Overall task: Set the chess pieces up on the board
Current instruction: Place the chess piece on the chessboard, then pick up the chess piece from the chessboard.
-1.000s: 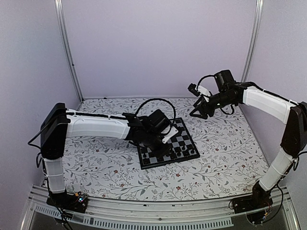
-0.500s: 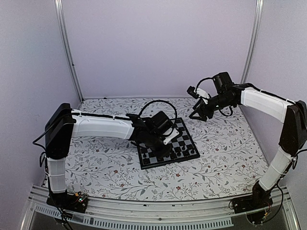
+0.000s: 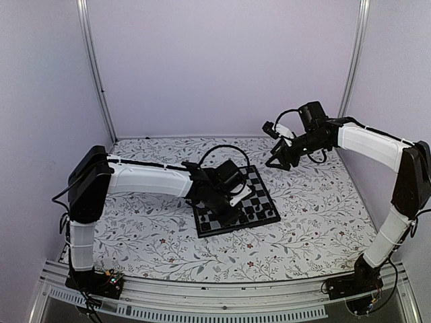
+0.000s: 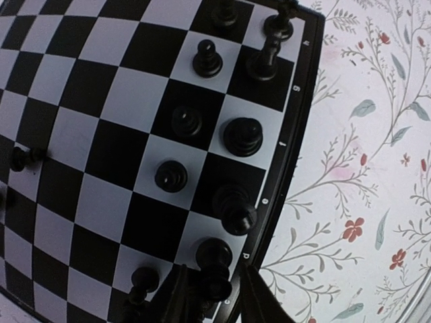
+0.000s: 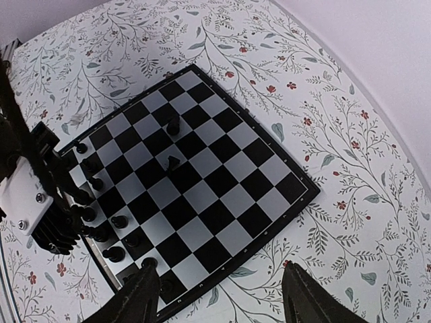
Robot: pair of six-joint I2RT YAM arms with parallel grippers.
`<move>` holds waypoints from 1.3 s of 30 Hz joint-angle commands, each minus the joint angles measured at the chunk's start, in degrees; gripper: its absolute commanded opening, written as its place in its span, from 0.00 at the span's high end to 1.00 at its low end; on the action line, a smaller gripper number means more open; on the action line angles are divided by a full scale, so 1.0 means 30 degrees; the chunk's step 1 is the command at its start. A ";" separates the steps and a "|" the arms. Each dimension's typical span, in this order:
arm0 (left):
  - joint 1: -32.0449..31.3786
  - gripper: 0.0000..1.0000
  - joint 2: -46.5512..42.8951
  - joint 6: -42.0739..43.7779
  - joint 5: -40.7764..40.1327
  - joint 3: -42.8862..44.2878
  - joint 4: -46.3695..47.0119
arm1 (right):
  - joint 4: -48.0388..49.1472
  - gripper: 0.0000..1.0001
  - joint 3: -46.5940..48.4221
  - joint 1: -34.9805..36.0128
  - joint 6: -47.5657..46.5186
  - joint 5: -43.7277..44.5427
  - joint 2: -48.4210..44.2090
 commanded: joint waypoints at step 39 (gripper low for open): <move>0.6238 0.54 -0.4859 -0.3413 0.0678 -0.4206 0.6235 | -0.1746 0.54 0.4670 0.2162 0.2087 -0.1902 0.5434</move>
